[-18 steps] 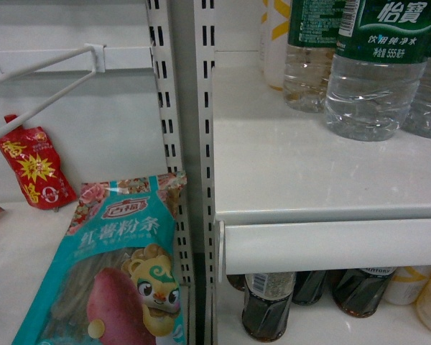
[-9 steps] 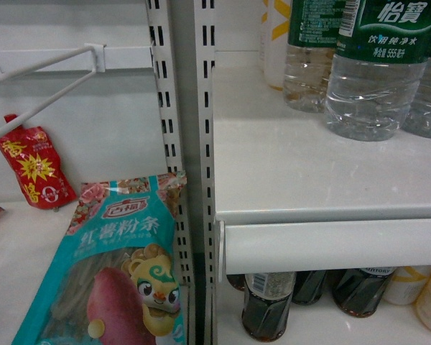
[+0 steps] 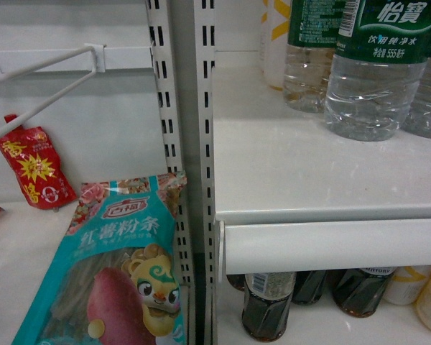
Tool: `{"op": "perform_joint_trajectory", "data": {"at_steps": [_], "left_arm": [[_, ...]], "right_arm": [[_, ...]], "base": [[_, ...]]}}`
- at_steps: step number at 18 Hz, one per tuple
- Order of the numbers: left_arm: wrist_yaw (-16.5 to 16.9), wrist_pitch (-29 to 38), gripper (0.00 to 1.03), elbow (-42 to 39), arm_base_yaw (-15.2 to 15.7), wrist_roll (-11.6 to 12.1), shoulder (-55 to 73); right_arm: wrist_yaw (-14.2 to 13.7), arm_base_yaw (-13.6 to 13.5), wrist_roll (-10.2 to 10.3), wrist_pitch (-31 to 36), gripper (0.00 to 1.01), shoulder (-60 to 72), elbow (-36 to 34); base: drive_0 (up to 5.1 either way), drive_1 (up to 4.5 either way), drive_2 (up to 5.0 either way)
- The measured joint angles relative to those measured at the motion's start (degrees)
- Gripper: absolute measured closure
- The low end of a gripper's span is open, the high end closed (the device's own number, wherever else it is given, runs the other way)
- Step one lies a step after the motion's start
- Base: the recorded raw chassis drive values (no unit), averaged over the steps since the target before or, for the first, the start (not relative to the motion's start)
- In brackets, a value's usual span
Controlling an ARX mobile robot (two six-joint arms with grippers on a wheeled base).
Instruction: Move water from second to third shelf
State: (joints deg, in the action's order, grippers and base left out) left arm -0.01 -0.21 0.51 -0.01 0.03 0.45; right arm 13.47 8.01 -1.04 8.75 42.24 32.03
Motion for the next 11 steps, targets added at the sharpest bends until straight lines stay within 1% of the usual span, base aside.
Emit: {"op": "perform_joint_trajectory", "data": {"at_steps": [1, 2, 3, 4, 5, 6, 7, 8, 9, 11], "left_arm": [[0.00, 0.00, 0.05, 0.00, 0.00, 0.00, 0.00], [0.00, 0.00, 0.05, 0.00, 0.00, 0.00, 0.00], [0.00, 0.00, 0.05, 0.00, 0.00, 0.00, 0.00], [0.00, 0.00, 0.05, 0.00, 0.00, 0.00, 0.00], [0.00, 0.00, 0.05, 0.00, 0.00, 0.00, 0.00], [0.02, 0.00, 0.05, 0.00, 0.00, 0.00, 0.00], [-0.02, -0.02, 0.05, 0.00, 0.00, 0.00, 0.00], [0.00, 0.00, 0.05, 0.00, 0.00, 0.00, 0.00], [0.00, 0.00, 0.05, 0.00, 0.00, 0.00, 0.00], [0.00, 0.00, 0.05, 0.00, 0.00, 0.00, 0.00]], "right_arm": [[-3.39, -0.50, 0.17, 2.95, 0.10, -0.66, -1.36], [-6.08, -1.40, 0.17, 4.07, 0.21, -3.13, -4.44], [-7.61, -2.40, 0.17, 4.44, 0.34, -5.75, -8.31], [-10.84, -4.44, 0.17, 4.46, 0.45, -7.67, -10.88], [-12.90, -7.63, 0.20, 4.31, 0.56, -9.70, -13.25], [-12.59, -8.37, 0.17, 3.91, 0.69, -12.41, -15.54], [-13.35, -8.15, 0.17, 3.17, 0.82, -15.17, -17.31], [-13.38, -8.00, 0.17, 3.13, 0.93, -17.38, -18.82], [-13.42, -7.98, 0.22, 3.30, 0.99, -18.60, -20.09], [-13.40, -8.00, 0.37, 3.30, 0.99, -20.79, -22.86]], "base": [[0.0, 0.00, 0.0], [0.0, 0.00, 0.0], [0.0, 0.00, 0.0], [0.0, 0.00, 0.0], [0.0, 0.00, 0.0], [0.0, 0.00, 0.0], [0.0, 0.00, 0.0], [0.0, 0.00, 0.0], [0.0, 0.00, 0.0], [0.0, 0.00, 0.0]]}}
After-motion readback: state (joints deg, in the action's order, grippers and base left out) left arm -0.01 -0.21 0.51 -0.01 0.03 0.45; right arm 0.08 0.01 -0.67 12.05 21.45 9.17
